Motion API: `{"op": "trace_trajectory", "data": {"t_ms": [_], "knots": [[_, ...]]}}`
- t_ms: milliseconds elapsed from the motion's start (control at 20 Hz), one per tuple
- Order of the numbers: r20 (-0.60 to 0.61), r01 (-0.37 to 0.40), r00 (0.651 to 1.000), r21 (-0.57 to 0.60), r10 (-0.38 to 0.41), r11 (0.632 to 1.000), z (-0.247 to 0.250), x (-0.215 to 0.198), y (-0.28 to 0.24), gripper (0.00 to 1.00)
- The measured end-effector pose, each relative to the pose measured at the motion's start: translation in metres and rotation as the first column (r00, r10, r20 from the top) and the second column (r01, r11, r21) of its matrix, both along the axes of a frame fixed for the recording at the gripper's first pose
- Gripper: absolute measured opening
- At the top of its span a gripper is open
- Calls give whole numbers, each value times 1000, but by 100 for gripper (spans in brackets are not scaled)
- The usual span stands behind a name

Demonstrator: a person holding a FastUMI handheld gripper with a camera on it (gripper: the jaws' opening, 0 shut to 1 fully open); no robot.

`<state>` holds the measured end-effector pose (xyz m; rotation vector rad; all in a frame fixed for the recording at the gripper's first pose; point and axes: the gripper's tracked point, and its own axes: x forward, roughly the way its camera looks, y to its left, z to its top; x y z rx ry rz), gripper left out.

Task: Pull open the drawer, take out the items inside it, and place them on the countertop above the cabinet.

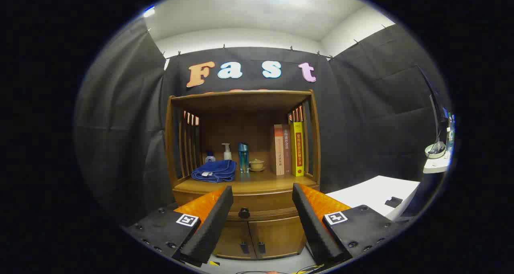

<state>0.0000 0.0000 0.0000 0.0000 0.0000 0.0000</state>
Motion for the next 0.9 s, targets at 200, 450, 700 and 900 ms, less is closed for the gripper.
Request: {"op": "trace_trajectory", "data": {"t_ms": [200, 450, 700, 900], "knots": [[6, 1, 1000, -4, -1, 1000, 2, 1, -1, 98], [7, -10, 1000, -9, 10, 1000, 4, 0, 3, 98], [5, -20, 1000, -12, 20, 1000, 4, -1, 6, 98], [-10, -23, 1000, -3, 22, 1000, -1, -3, 7, 98]]}}
